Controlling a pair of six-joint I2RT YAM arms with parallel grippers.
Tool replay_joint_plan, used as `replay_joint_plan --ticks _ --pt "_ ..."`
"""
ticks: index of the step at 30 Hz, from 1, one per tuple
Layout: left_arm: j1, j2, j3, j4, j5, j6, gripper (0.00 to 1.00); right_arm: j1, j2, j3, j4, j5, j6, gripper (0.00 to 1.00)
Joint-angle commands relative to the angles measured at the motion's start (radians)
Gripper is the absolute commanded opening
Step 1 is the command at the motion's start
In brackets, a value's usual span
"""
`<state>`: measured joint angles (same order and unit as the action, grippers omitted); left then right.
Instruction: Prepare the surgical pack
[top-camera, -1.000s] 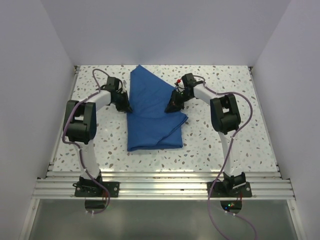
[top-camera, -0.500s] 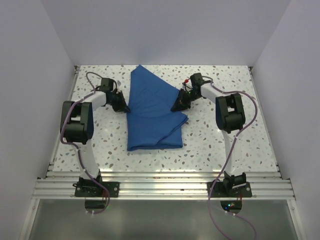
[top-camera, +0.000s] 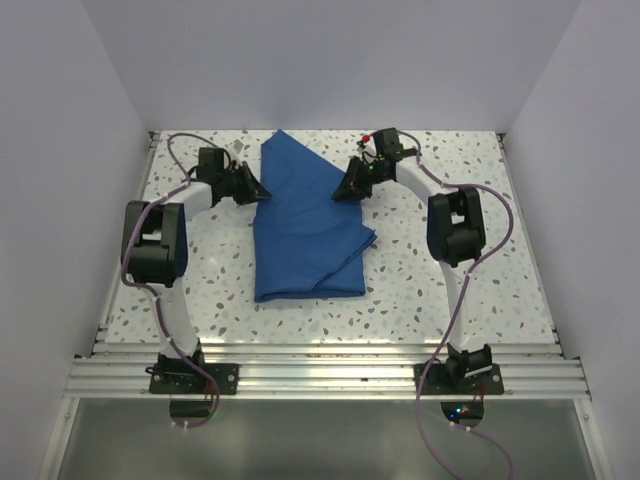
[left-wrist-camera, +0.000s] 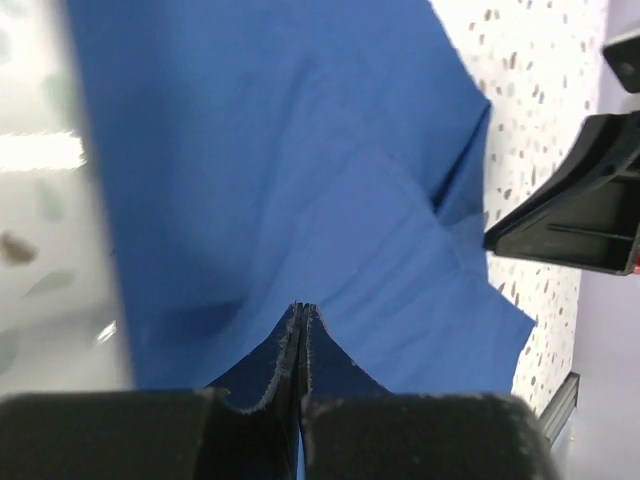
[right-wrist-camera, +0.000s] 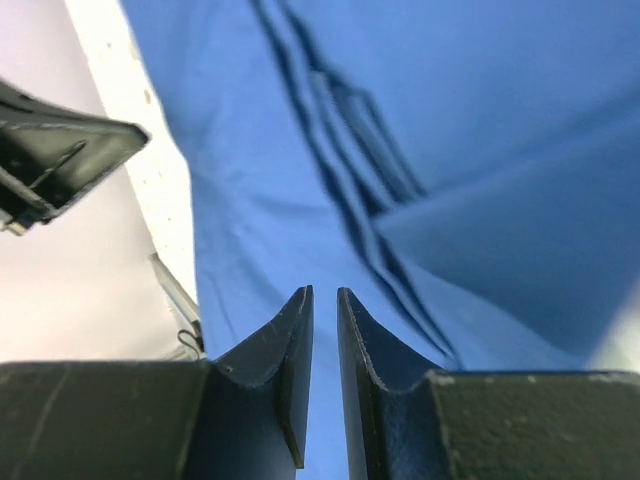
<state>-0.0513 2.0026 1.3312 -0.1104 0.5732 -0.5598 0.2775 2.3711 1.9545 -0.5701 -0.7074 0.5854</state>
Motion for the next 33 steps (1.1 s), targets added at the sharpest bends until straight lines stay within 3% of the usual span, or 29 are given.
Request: replay_joint_plan --ticks 1,5,13,18,24,27,28,29,31,33 --pt "-0.047 0.054 0.049 0.173 0.080 -0.052 0.00 0.037 0.037 0.058 0.065 -0.059 0.056 0.21" --pt "-0.055 0.155 0.106 0.131 0.036 -0.063 0.00 0.040 0.076 0.015 0.139 -0.095 0.114 0.20" --pt "0.034 0.223 0.115 -0.008 -0.095 -0.042 0.00 -0.040 0.076 -0.108 0.084 -0.029 0.031 0.20" --pt "0.050 0.202 0.148 -0.020 -0.010 -0.002 0.00 -0.054 0.062 -0.071 0.026 -0.020 -0.030 0.20" --pt "0.038 0.150 0.192 0.069 0.096 -0.035 0.00 -0.028 0.010 -0.034 0.197 -0.092 0.076 0.21" --pt "0.034 0.166 0.255 0.074 0.082 -0.043 0.13 -0.021 0.025 0.035 0.229 -0.099 0.115 0.26" --pt "0.034 0.176 0.266 0.078 0.073 -0.045 0.23 -0.023 0.028 0.043 0.239 -0.099 0.125 0.29" --pt "0.034 0.179 0.279 0.093 0.060 -0.045 0.28 -0.024 0.033 0.058 0.240 -0.090 0.128 0.38" --pt "0.033 0.188 0.287 0.150 0.048 -0.051 0.36 -0.024 0.042 0.072 0.254 -0.087 0.139 0.41" --pt "0.033 0.202 0.313 0.199 0.054 -0.060 0.38 -0.024 0.071 0.098 0.285 -0.101 0.171 0.41"
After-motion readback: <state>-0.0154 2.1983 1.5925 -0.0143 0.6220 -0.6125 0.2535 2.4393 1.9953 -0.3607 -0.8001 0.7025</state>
